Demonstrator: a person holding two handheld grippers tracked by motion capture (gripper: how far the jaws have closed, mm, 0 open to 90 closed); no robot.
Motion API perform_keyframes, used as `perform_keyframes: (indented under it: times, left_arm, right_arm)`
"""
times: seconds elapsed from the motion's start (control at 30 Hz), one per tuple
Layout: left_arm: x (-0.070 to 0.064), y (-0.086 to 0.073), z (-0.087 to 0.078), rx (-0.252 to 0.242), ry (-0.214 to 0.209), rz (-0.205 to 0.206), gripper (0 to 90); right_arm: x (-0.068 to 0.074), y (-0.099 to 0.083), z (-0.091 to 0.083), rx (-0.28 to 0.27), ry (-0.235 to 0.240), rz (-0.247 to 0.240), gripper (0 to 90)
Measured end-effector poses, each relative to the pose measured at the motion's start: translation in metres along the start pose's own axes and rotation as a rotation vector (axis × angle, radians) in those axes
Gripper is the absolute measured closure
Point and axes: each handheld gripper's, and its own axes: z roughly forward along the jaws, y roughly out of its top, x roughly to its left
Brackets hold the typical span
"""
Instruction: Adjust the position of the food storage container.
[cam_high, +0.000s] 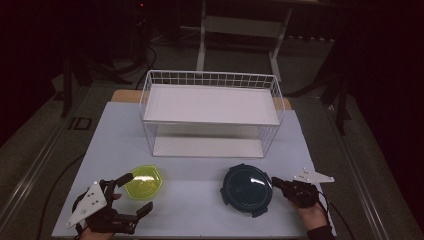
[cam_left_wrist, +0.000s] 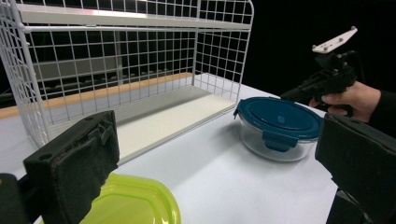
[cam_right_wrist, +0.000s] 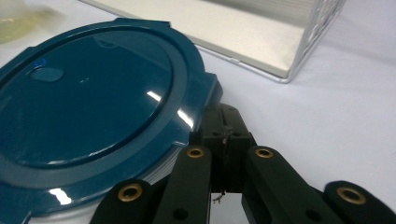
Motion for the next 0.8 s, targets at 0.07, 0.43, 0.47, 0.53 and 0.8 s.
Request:
perform_keyframes:
  times: [0.07, 0.43, 0.47, 0.53, 0.8]
  left_arm:
    - [0.0, 0.0, 0.0, -0.001, -0.001, -0.001, 0.0]
    - [-0.002, -0.001, 0.003, 0.015, -0.016, 0.001, 0.0]
    - [-0.002, -0.001, 0.003, 0.015, -0.017, 0.002, 0.0]
    - [-0.002, -0.001, 0.004, 0.017, -0.02, 0.001, 0.0]
    - [-0.003, -0.002, 0.004, 0.022, -0.024, 0.004, 0.0]
  right_arm:
    - [0.001, -0.001, -0.001, 0.004, 0.003, 0.002, 90.0]
    - [0.018, -0.007, -0.007, 0.018, 0.058, 0.0, 90.0]
    - [0.019, -0.008, -0.007, 0.017, 0.064, 0.003, 90.0]
    - [0.02, -0.008, -0.008, 0.017, 0.069, 0.005, 90.0]
    - [0.02, -0.002, -0.004, 0.01, 0.056, 0.009, 90.0]
